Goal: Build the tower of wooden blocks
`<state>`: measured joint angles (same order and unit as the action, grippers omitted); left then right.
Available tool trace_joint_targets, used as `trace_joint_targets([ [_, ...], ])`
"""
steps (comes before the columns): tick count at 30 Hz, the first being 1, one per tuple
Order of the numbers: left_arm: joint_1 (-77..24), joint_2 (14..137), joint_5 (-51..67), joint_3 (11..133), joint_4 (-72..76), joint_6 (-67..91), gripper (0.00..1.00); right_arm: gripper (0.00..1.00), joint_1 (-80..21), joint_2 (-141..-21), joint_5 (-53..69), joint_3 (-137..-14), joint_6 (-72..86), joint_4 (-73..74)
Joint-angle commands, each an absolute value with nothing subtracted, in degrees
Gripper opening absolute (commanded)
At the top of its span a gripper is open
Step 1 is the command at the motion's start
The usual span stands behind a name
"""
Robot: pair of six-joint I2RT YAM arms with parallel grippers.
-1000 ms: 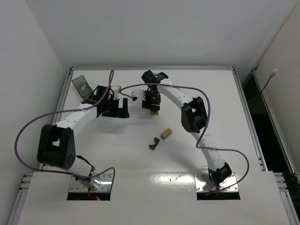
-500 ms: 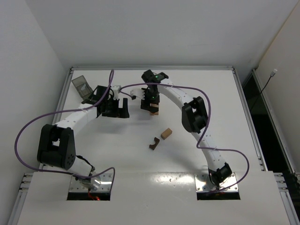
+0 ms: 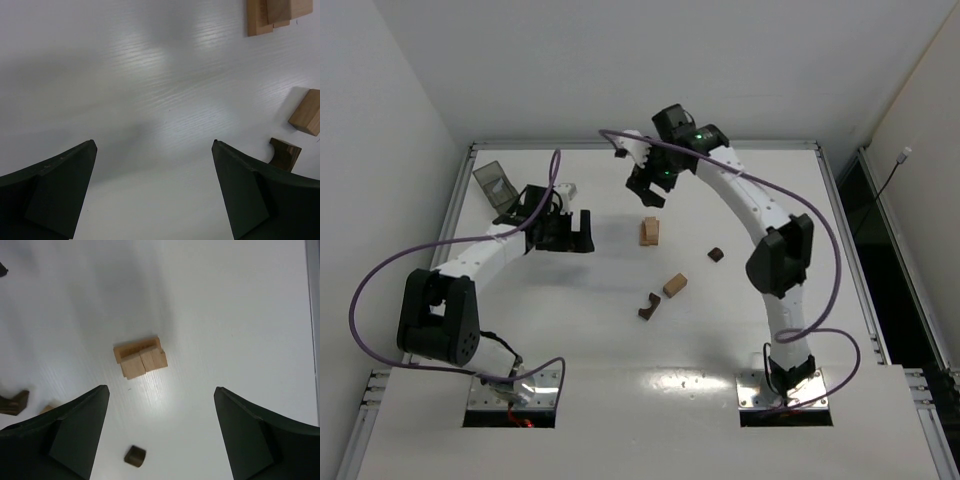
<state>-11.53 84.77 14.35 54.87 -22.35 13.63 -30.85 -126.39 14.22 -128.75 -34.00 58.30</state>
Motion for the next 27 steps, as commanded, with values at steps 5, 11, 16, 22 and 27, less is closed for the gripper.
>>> trace_joint_targets([
  [5,-10.7,80.8,8.2,53.1,-20.1,18.8,1.00,0.83,-26.8,-106.1,16.5,-95.0,-14.4,56.1],
  [11,-10.2,81.3,8.3,54.1,-20.1,18.8,1.00,0.83,-28.4,-96.7,22.3,-75.9,-4.9,49.6],
  [16,-10.2,81.3,7.8,54.1,-20.7,18.3,1.00,0.88,-31.6,-93.3,16.0,-68.7,2.1,42.9],
  [22,-10.2,80.8,7.8,53.1,-20.1,17.8,1.00,0.90,-33.6,-92.7,9.7,-65.1,7.3,36.8],
  [27,-10.2,80.8,7.8,53.1,-20.1,17.2,1.00,0.95,-35.7,-95.1,4.6,-64.6,5.7,33.5],
])
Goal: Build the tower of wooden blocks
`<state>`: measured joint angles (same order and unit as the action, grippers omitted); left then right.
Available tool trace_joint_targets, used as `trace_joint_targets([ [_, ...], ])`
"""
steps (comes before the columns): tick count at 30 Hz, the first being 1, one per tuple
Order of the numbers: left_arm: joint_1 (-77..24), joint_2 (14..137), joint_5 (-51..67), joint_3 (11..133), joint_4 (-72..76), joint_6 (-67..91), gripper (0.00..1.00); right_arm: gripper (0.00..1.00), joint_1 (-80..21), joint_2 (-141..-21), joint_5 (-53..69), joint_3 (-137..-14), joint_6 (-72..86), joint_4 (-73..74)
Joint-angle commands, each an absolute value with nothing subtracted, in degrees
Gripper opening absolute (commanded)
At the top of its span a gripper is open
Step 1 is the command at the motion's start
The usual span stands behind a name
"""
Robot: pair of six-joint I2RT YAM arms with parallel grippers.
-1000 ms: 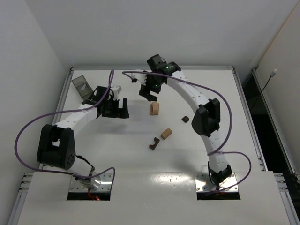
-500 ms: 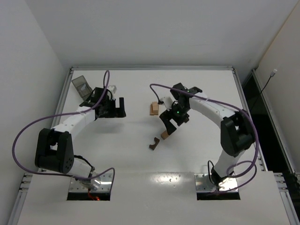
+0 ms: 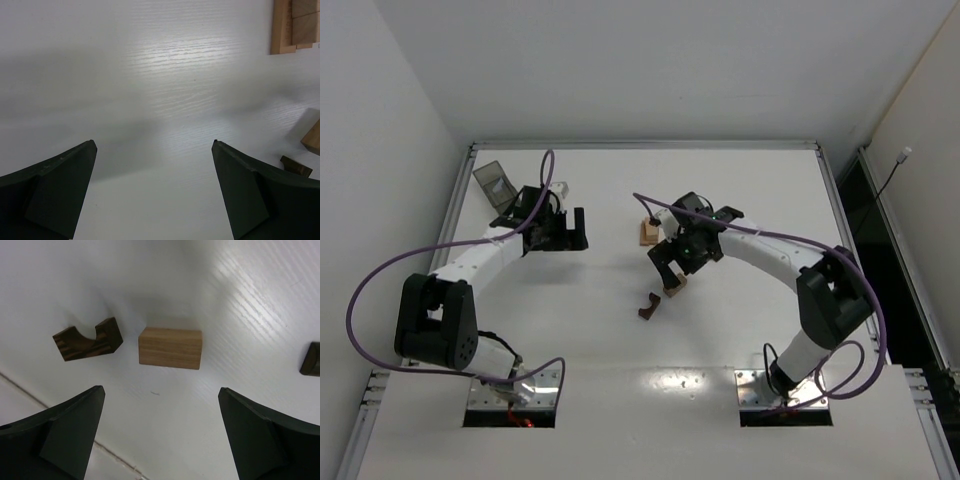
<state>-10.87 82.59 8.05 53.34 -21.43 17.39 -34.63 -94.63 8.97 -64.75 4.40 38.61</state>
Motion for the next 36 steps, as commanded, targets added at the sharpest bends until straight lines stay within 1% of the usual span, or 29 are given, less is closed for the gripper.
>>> trace_joint_targets([
  [1,-10.2,80.8,7.8,53.1,-20.1,17.2,1.00,0.95,-35.7,-95.6,4.6,-65.2,4.8,33.5],
  [9,-10.2,82.0,7.8,53.6,-20.1,17.2,1.00,0.96,-37.4,-102.5,2.6,-67.1,0.9,34.0],
  [20,-10.2,83.1,8.3,54.1,-20.1,16.7,1.00,0.96,-37.4,-107.0,3.1,-67.1,-1.0,32.7],
  [22,-10.2,83.7,8.3,54.1,-20.1,16.7,1.00,0.91,-37.4,-107.6,3.1,-67.6,-1.0,32.2],
  [24,-10.2,83.7,8.3,54.1,-20.1,16.7,1.00,0.85,-37.4,-108.1,3.1,-67.6,-1.0,32.2],
  [25,-10.2,83.7,8.3,54.1,-20.1,16.7,1.00,0.78,-37.4,-108.1,3.1,-67.6,-1.0,32.2],
  [27,-10.2,83.7,8.3,54.1,-20.1,16.7,1.00,0.69,-37.4,-108.1,3.1,-67.6,-1.0,31.6],
  [28,-10.2,83.7,8.3,54.1,-20.1,16.7,1.00,0.60,-37.4,-107.5,3.1,-67.1,-1.0,31.6],
  [30,-10.2,83.7,8.3,54.1,-20.1,16.7,1.00,0.50,-37.4,-106.9,3.1,-67.1,-1.0,31.1],
  [33,-10.2,83.7,8.3,54.1,-20.1,16.7,1.00,0.30,-37.4,-105.7,2.5,-67.1,-1.7,31.1],
  [34,-10.2,83.7,8.3,54.1,-20.1,16.7,1.00,0.17,-37.4,-105.1,2.5,-67.1,-1.7,31.8],
  [36,-10.2,83.7,8.9,54.1,-20.1,16.7,1.00,0.02,-37.4,-104.3,1.9,-67.6,-2.4,33.1],
])
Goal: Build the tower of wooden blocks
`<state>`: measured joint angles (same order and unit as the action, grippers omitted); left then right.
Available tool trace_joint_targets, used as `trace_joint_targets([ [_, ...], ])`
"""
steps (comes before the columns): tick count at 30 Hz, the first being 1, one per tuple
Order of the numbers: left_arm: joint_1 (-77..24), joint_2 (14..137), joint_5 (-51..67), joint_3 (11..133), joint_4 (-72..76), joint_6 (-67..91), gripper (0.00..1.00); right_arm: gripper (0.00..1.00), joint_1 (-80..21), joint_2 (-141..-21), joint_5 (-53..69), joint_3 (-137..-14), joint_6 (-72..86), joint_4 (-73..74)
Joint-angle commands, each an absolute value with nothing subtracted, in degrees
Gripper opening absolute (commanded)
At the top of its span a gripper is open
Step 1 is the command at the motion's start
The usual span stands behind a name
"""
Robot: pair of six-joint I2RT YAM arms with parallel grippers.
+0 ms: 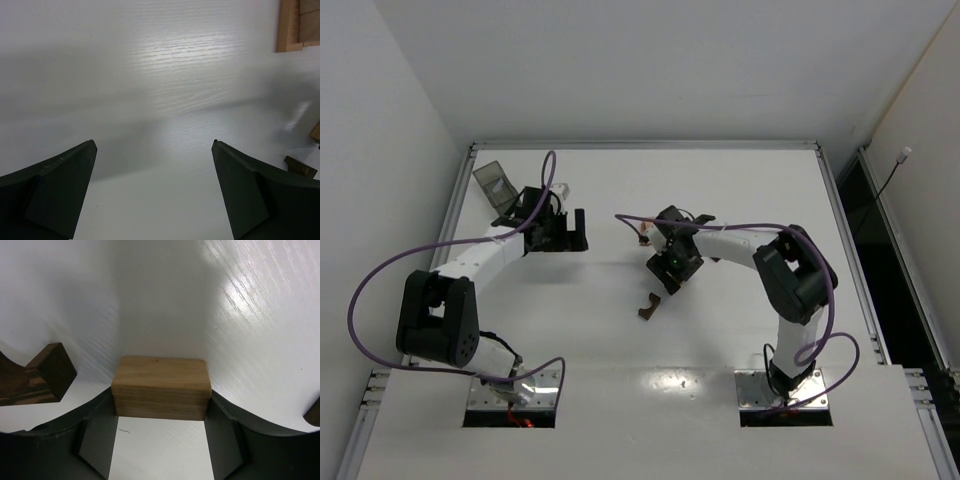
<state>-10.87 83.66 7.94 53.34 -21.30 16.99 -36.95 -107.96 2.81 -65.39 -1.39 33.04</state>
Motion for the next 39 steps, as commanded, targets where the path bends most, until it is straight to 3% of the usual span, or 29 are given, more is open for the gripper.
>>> trace_joint_targets([
  [1,-10.2,83.7,8.9,54.1,-20.1,16.7,1.00,0.00,-37.4,-103.8,1.9,-67.6,-4.0,33.8],
  [8,-10.2,82.1,12.7,53.0,-20.1,14.8,1.00,0.00,-32.9,-95.5,13.3,-76.3,-28.8,45.4],
  [12,-10.2,82.1,15.6,53.0,-20.1,13.4,1.00,0.00,-29.2,-96.6,16.4,-85.3,-43.0,53.4],
  [22,-10.2,83.8,15.6,55.2,-21.2,12.9,1.00,0.00,-18.4,-126.1,32.8,-132.3,-64.1,80.3],
  [27,-9.1,83.2,15.6,54.7,-21.2,12.9,1.00,0.00,-19.5,-128.9,29.6,-131.2,-69.6,77.6],
  [39,-9.1,83.2,16.2,54.1,-20.7,12.9,1.00,0.00,-25.2,-133.0,23.5,-131.7,-66.8,70.0],
])
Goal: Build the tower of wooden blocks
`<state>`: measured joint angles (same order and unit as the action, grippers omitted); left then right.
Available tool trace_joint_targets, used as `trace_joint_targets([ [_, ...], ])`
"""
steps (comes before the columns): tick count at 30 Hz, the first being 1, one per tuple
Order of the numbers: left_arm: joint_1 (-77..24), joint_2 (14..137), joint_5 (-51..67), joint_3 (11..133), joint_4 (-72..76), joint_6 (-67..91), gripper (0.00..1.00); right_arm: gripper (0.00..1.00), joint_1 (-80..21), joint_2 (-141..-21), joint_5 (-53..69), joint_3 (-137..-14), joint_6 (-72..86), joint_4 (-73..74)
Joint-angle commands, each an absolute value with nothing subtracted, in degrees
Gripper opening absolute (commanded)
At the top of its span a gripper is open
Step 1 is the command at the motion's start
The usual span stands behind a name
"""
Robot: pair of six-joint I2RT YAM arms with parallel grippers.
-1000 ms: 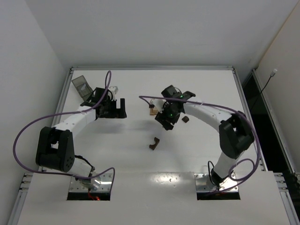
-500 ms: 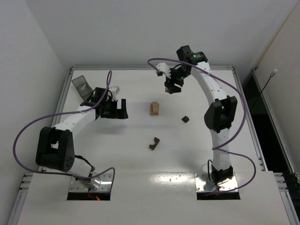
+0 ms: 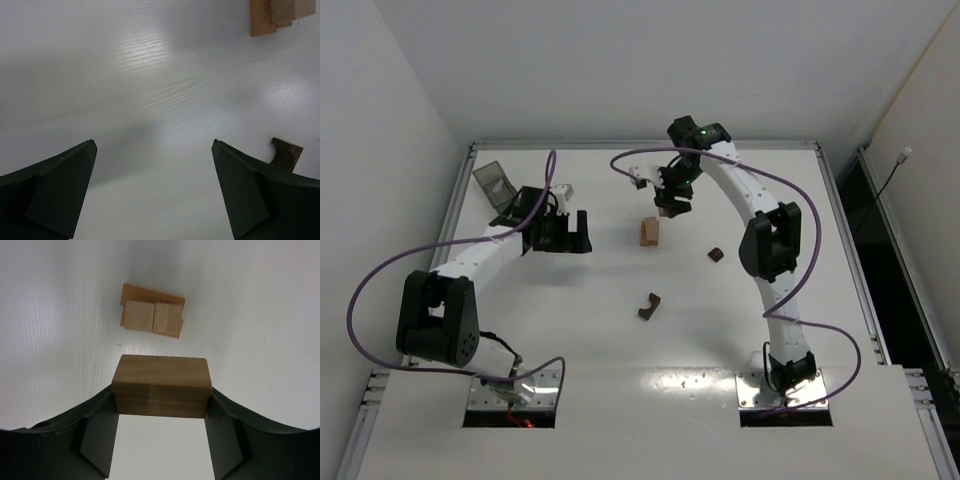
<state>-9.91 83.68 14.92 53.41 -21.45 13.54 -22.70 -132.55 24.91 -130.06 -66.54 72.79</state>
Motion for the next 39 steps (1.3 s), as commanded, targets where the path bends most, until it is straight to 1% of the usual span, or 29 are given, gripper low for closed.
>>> trace_joint_targets([
  [1,-9.1,83.2,16.2,54.1,-20.7,12.9,1.00,0.00,-25.8,-133.8,22.6,-132.4,-66.3,70.0],
  [8,-9.1,82.1,16.2,53.0,-20.1,12.9,1.00,0.00,-29.7,-138.5,15.7,-135.4,-61.0,69.3],
  [17,-8.6,81.6,16.8,52.5,-20.1,12.9,1.00,0.00,-30.3,-141.6,13.5,-137.1,-58.3,68.8],
  [33,-8.6,81.6,17.3,52.5,-19.6,12.9,1.00,0.00,-30.3,-142.6,11.9,-137.1,-57.7,70.5],
  [36,-8.6,81.6,17.3,52.5,-19.6,12.9,1.00,0.00,-30.3,-143.2,11.3,-137.1,-57.7,70.5],
  [38,-8.6,82.1,17.3,52.5,-19.6,12.9,1.00,0.04,-30.3,-143.2,11.3,-137.1,-57.7,71.0],
  [39,-8.6,82.1,17.3,52.5,-19.6,12.9,1.00,0.04,-30.3,-143.2,11.3,-137.1,-57.7,71.0],
])
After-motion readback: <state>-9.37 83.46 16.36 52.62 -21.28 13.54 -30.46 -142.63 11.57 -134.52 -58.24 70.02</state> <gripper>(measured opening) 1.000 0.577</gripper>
